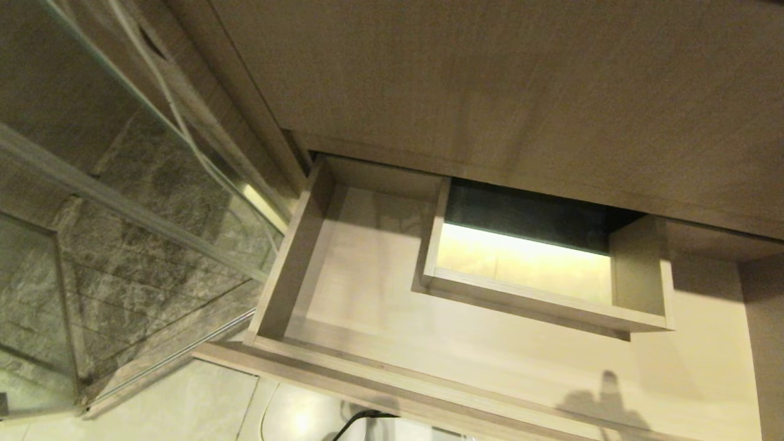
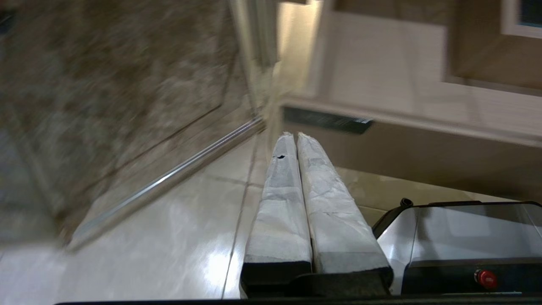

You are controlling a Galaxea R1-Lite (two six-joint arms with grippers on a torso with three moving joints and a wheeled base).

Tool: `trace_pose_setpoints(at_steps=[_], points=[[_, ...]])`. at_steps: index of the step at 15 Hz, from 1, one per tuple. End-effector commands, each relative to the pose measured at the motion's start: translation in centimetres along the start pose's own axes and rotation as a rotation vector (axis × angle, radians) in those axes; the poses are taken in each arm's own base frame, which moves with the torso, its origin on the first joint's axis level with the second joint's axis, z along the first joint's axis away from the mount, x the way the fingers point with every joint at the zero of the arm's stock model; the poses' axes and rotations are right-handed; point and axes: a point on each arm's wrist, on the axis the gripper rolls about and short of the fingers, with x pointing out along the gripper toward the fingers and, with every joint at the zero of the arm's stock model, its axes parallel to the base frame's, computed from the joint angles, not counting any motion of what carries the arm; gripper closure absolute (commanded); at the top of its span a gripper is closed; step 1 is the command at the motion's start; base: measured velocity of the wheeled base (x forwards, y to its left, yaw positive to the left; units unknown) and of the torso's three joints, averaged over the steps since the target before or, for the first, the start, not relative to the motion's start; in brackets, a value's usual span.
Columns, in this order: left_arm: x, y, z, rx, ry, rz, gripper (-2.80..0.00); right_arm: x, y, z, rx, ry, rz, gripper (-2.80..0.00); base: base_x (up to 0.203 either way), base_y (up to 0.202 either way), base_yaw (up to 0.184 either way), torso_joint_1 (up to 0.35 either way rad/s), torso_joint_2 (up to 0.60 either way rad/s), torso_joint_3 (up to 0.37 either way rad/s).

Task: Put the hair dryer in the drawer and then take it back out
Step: Close the drawer

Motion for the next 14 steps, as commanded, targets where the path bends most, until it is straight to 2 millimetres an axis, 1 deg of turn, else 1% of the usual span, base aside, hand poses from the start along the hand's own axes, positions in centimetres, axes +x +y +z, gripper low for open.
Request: trace_pose_setpoints(at_steps=[1, 4, 6, 8, 10, 14], points=[[0.01, 0.00, -0.04, 0.000, 0.001, 0.000, 0.00, -0.05, 0.08, -0.20, -0.006, 0.011, 0.002, 0.00, 0.000, 0.011, -0.173, 0.007, 0.00, 0.002], [0.01, 0.00, -0.04, 0.000, 0.001, 0.000, 0.00, -0.12, 0.14, -0.39, -0.008, 0.014, 0.000, 0.00, -0.001, 0.007, -0.170, 0.001, 0.00, 0.003], [0.01, 0.00, -0.04, 0.000, 0.001, 0.000, 0.00, -0.12, 0.16, -0.44, -0.009, 0.017, -0.001, 0.00, 0.000, 0.004, -0.098, -0.002, 0.00, 0.009], [0.01, 0.00, -0.04, 0.000, 0.001, 0.000, 0.00, -0.08, 0.32, -0.80, -0.016, 0.046, -0.005, 0.00, 0.000, 0.000, 0.000, -0.026, 0.07, 0.033], [0.01, 0.00, -0.04, 0.000, 0.001, 0.000, 0.00, -0.03, 0.39, -1.08, -0.018, 0.068, -0.032, 0.00, 0.000, 0.000, 0.000, -0.189, 0.24, 0.076], [0.01, 0.00, -0.04, 0.000, 0.001, 0.000, 0.00, -0.03, 0.39, -1.08, -0.018, 0.068, -0.032, 0.00, 0.000, 0.000, 0.000, -0.170, 0.33, 0.201]])
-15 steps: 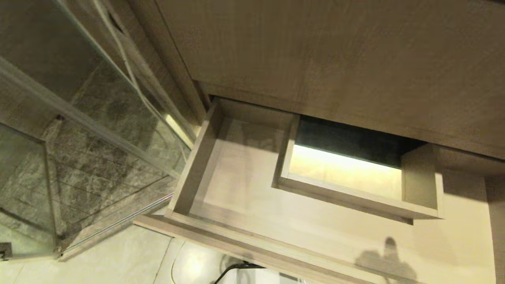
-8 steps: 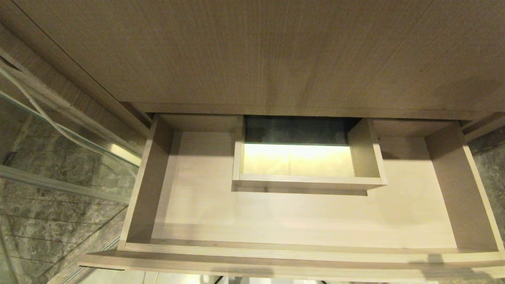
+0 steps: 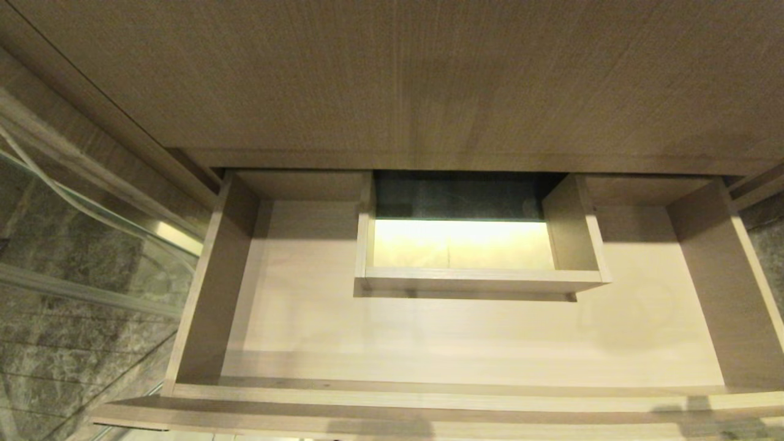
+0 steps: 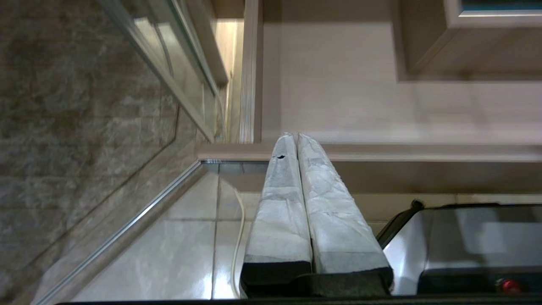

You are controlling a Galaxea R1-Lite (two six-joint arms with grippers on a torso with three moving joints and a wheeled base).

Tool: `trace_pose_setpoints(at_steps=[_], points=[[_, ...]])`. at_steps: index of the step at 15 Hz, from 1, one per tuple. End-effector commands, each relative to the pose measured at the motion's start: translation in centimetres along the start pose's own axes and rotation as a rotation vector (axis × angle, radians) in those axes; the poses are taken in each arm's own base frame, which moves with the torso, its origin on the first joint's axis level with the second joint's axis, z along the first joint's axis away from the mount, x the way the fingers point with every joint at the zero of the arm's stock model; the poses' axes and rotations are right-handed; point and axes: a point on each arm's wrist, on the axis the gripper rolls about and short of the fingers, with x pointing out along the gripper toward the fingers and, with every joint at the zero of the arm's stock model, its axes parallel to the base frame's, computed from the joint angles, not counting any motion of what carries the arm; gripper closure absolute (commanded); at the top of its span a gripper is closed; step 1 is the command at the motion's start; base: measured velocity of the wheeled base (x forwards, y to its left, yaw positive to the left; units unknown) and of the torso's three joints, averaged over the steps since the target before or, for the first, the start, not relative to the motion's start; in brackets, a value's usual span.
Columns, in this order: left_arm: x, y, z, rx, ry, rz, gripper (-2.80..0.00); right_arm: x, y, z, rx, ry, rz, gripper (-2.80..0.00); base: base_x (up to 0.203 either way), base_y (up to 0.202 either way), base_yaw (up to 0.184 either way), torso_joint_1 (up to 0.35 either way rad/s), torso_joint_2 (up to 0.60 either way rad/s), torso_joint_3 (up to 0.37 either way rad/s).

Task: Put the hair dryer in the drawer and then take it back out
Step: Close the drawer

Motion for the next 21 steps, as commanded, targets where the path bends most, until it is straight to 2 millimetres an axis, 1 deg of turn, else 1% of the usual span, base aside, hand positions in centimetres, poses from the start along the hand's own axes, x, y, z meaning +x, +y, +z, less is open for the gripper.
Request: trace_pose_setpoints(at_steps=[1, 7, 9, 11, 12, 14, 16, 18, 20, 21], points=[[0.0, 0.0, -0.1, 0.000, 0.004, -0.001, 0.00, 0.0, 0.1, -0.3, -0.007, 0.013, -0.001, 0.00, 0.000, 0.000, 0.000, -0.076, 0.36, 0.275], [0.0, 0.0, -0.1, 0.000, 0.004, -0.001, 0.00, 0.0, 0.2, -0.5, -0.010, 0.021, -0.001, 0.00, 0.000, 0.000, 0.000, -0.040, 0.29, 0.178], [0.0, 0.0, -0.1, 0.000, 0.004, -0.001, 0.00, 0.0, 0.9, -2.0, -0.072, 0.186, 0.024, 0.00, 0.000, 0.000, 0.000, -0.002, 0.08, 0.042], [0.0, 0.0, -0.1, 0.000, 0.004, -0.001, 0.00, 0.4, 0.9, -1.7, -0.147, 0.342, -0.009, 0.00, 0.000, 0.000, 0.000, 0.002, 0.03, 0.047], [0.0, 0.0, -0.1, 0.000, 0.004, -0.001, 0.00, 0.5, 0.9, -1.9, -0.214, 0.454, -0.015, 0.00, 0.000, 0.000, 0.000, 0.002, 0.01, 0.027], [0.0, 0.0, -0.1, 0.000, 0.004, -0.001, 0.00, 0.8, 1.0, -2.1, -0.307, 0.596, -0.001, 0.00, 0.000, 0.000, 0.000, 0.003, 0.01, 0.045], [0.0, 0.0, -0.1, 0.000, 0.004, -0.001, 0.00, 1.7, 1.1, -3.3, -0.458, 0.918, -0.041, 0.00, 0.000, 0.000, 0.000, 0.002, 0.00, 0.042], [0.0, 0.0, -0.1, 0.000, 0.004, -0.001, 0.00, 1.5, 1.3, -4.4, -0.626, 1.199, -0.030, 0.00, 0.000, 0.000, 0.000, 0.003, 0.01, 0.017], [0.0, 0.0, -0.1, 0.000, 0.004, -0.001, 0.00, 2.0, 1.5, -5.1, -0.725, 1.363, 0.042, 0.00, 0.000, 0.000, 0.000, 0.000, 0.00, 0.000], [0.0, 0.0, -0.1, 0.000, 0.004, -0.001, 0.00, 2.0, 1.7, -5.4, -0.745, 1.400, 0.059, 0.00, 0.000, 0.000, 0.000, 0.000, 0.00, 0.000]])
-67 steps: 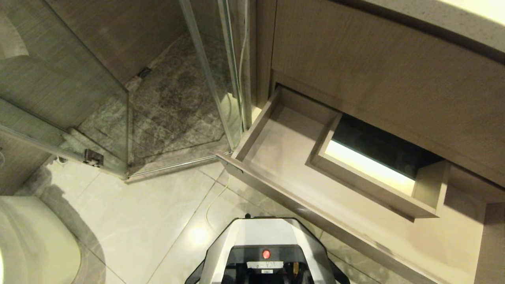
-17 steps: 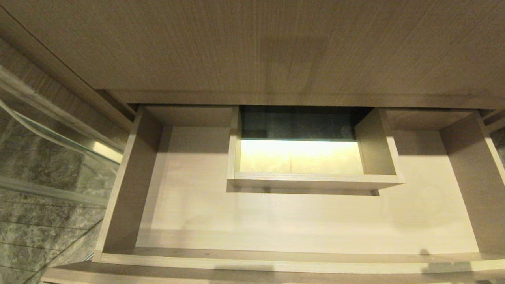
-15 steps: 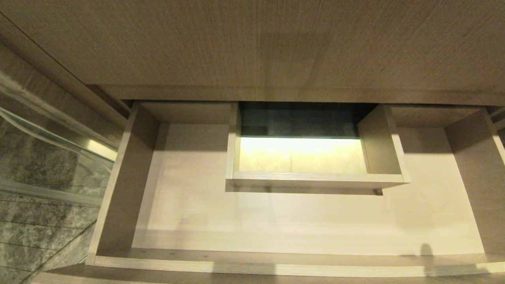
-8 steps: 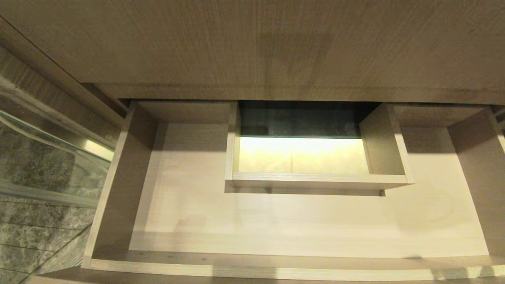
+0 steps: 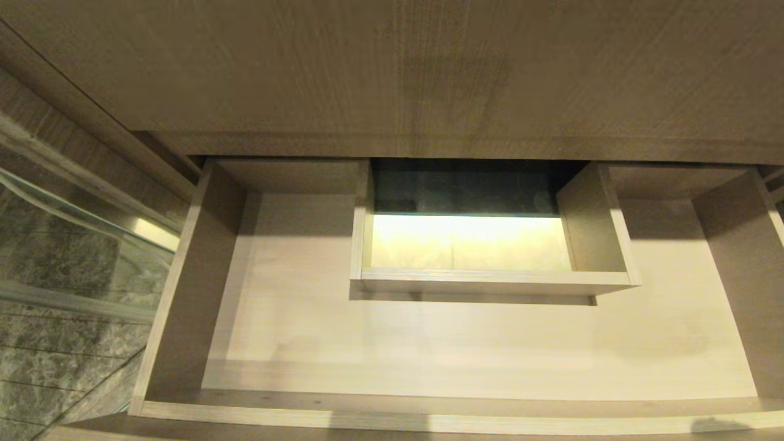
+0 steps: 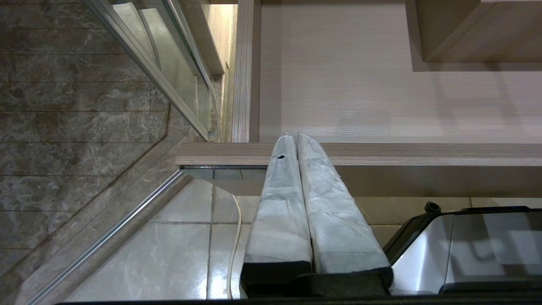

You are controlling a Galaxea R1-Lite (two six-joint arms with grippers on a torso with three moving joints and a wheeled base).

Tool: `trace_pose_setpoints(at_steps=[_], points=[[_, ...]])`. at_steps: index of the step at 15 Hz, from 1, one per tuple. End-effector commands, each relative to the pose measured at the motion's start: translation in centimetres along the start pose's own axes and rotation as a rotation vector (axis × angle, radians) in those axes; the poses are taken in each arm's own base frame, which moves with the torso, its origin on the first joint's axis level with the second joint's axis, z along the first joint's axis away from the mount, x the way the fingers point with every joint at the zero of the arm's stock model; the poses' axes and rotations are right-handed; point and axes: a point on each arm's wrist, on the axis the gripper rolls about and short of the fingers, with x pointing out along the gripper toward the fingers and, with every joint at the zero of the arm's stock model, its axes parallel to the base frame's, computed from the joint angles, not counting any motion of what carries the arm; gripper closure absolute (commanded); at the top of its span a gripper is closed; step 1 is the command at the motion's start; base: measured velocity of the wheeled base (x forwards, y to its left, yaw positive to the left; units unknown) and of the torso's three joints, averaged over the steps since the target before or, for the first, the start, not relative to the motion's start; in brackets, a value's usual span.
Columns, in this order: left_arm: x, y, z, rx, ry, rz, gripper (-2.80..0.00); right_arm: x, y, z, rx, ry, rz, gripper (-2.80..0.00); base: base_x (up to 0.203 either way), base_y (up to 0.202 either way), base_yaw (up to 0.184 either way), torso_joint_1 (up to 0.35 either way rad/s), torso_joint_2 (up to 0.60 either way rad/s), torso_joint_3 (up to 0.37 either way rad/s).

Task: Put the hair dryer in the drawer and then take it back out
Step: Close the drawer

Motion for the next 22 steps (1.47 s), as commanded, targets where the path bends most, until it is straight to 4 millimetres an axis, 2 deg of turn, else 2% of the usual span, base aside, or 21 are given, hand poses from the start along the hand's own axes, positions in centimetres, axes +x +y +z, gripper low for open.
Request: trace_pose_setpoints(at_steps=[1, 5, 10, 13, 22], points=[[0.0, 0.0, 0.0, 0.000, 0.001, 0.000, 0.00, 0.6, 0.1, 0.9, -0.102, 0.091, 0.045, 0.00, 0.000, 0.000, 0.000, 0.000, 0.00, 0.000], [0.0, 0.0, 0.0, 0.000, 0.001, 0.000, 0.00, 2.5, 0.2, 4.1, -0.156, 0.171, 0.129, 0.00, 0.000, 0.000, 0.000, 0.000, 0.00, 0.000], [0.0, 0.0, 0.0, 0.000, 0.001, 0.000, 0.00, 3.3, -1.3, 7.6, -0.070, 0.107, 0.154, 0.00, 0.000, 0.000, 0.000, 0.000, 0.00, 0.000], [0.0, 0.0, 0.0, 0.000, 0.001, 0.000, 0.00, 4.0, -2.3, 8.7, -0.038, 0.142, 0.163, 0.00, 0.000, 0.000, 0.000, 0.000, 0.00, 0.000], [0.0, 0.0, 0.0, 0.000, 0.000, 0.000, 0.00, 6.3, -2.9, 10.7, -0.070, 0.260, 0.230, 0.00, 0.000, 0.000, 0.000, 0.000, 0.00, 0.000]])
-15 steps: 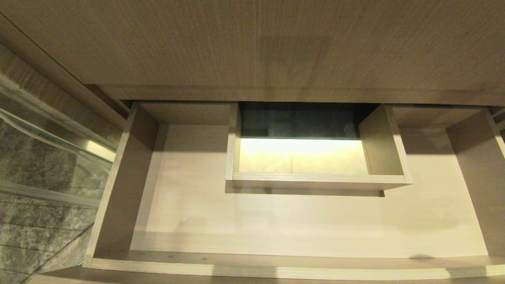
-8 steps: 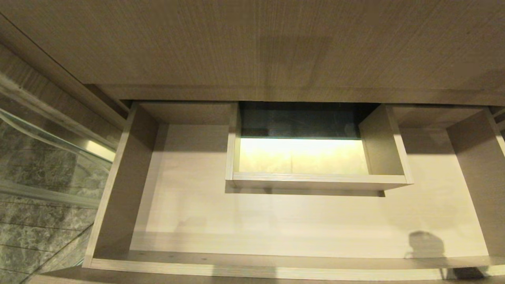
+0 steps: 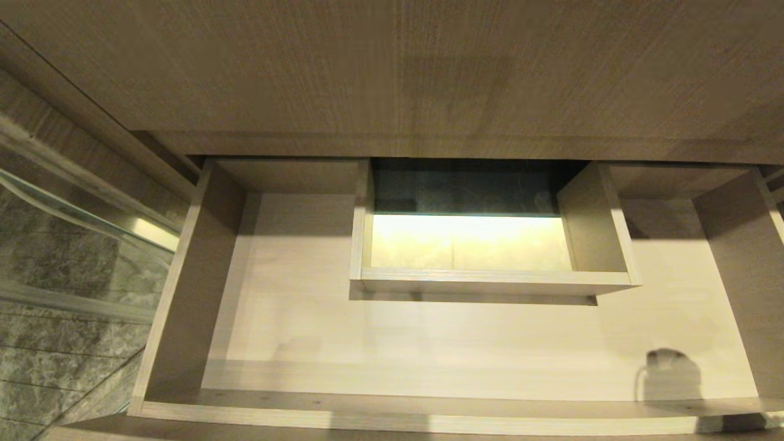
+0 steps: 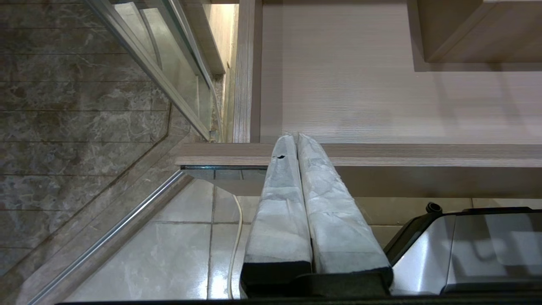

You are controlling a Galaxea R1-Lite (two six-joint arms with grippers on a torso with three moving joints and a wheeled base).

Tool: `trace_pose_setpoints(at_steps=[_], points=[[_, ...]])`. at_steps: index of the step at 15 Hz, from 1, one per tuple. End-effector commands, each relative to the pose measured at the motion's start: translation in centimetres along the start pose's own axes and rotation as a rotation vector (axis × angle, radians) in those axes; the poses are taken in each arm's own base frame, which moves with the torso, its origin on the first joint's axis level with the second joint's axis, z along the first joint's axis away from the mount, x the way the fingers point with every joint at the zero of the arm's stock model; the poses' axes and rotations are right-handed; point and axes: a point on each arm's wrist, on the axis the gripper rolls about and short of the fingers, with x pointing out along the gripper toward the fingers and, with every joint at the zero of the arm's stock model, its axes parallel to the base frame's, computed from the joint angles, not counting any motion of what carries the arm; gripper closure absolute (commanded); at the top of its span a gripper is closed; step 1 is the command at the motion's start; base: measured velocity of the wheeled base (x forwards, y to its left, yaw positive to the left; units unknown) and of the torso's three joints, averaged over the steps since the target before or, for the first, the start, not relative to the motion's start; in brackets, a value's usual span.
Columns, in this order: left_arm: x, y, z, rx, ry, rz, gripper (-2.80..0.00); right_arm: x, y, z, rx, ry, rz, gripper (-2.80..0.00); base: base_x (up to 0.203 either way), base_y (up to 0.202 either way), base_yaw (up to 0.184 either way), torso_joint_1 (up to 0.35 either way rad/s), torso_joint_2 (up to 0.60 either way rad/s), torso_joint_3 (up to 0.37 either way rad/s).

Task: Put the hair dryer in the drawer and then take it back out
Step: Close the drawer

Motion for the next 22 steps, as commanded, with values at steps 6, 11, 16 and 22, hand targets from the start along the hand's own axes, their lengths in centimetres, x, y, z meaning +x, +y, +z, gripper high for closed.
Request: trace_pose_setpoints(at_steps=[6, 11, 16, 22], points=[[0.0, 0.0, 0.0, 0.000, 0.001, 0.000, 0.00, 1.4, -0.9, 2.3, 0.019, 0.027, 0.019, 0.00, 0.000, 0.000, 0.000, 0.000, 0.00, 0.000], [0.0, 0.0, 0.0, 0.000, 0.001, 0.000, 0.00, 1.6, -1.3, 3.1, 0.014, 0.029, 0.031, 0.00, 0.000, 0.000, 0.000, 0.000, 0.00, 0.000], [0.0, 0.0, 0.0, 0.000, 0.001, 0.000, 0.00, 1.9, -1.6, 4.3, 0.029, -0.010, 0.064, 0.00, 0.000, 0.000, 0.000, 0.000, 0.00, 0.000], [0.0, 0.0, 0.0, 0.000, 0.001, 0.000, 0.00, 1.5, -2.7, 5.2, 0.160, -0.136, -0.015, 0.00, 0.000, 0.000, 0.000, 0.000, 0.00, 0.000]])
